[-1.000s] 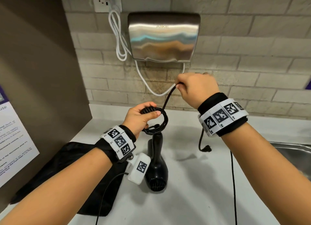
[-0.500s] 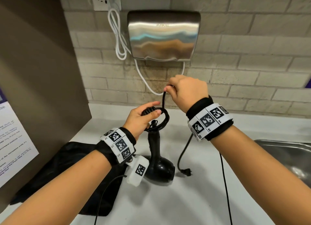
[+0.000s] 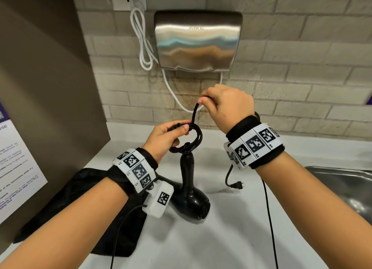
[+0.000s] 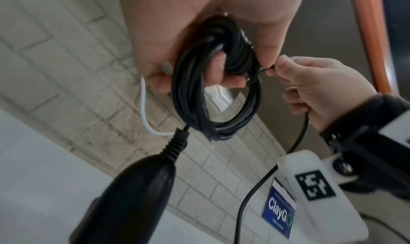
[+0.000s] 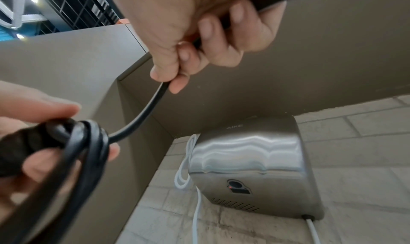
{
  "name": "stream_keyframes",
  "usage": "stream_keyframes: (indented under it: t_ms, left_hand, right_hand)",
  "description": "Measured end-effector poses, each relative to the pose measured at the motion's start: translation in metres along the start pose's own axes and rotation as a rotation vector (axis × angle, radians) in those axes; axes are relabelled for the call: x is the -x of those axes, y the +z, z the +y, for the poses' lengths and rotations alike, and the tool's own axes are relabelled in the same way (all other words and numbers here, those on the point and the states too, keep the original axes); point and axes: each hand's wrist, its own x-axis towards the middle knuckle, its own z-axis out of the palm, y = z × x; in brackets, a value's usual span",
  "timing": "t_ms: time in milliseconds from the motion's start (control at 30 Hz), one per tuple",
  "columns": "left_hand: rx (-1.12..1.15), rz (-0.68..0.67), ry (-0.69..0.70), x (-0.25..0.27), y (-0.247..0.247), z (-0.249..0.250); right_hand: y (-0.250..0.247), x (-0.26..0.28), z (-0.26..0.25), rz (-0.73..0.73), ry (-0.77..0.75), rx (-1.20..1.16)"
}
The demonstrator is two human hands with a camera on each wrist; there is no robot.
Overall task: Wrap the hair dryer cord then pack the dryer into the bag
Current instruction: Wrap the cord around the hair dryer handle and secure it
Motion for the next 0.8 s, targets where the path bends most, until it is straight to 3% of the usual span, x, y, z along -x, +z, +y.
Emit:
stream_keyframes:
  t_ms: [200,333,533,667,800]
  left_hand:
    - [0.01,-0.127,-0.043,-0.003,0.006,0.002]
    - [-0.148,-0.213,-0.054,-0.01,0.009,0.006]
    - [-0.064,-0.021,-0.012,-0.015,0.004,-0.001]
    - [0.004,0.023,-0.032,-0.017,0.002,-0.006]
    - [0.076,0.083,-0.05,-0.018,0.003,-0.007]
  right_hand:
    - [0.004,0.0,0.0,0.031,-0.036,-0.053]
    - [0.01,0.006,-0.005,0.048,-0.106,-0.098]
    - [0.023,0.017,0.002,0.068,-0.113,-0.348]
    - [0.04,0.031,0.018,0.068,0.023,-0.637]
    - [0.052,0.06,0.039,-0.158,0.018,-0.863]
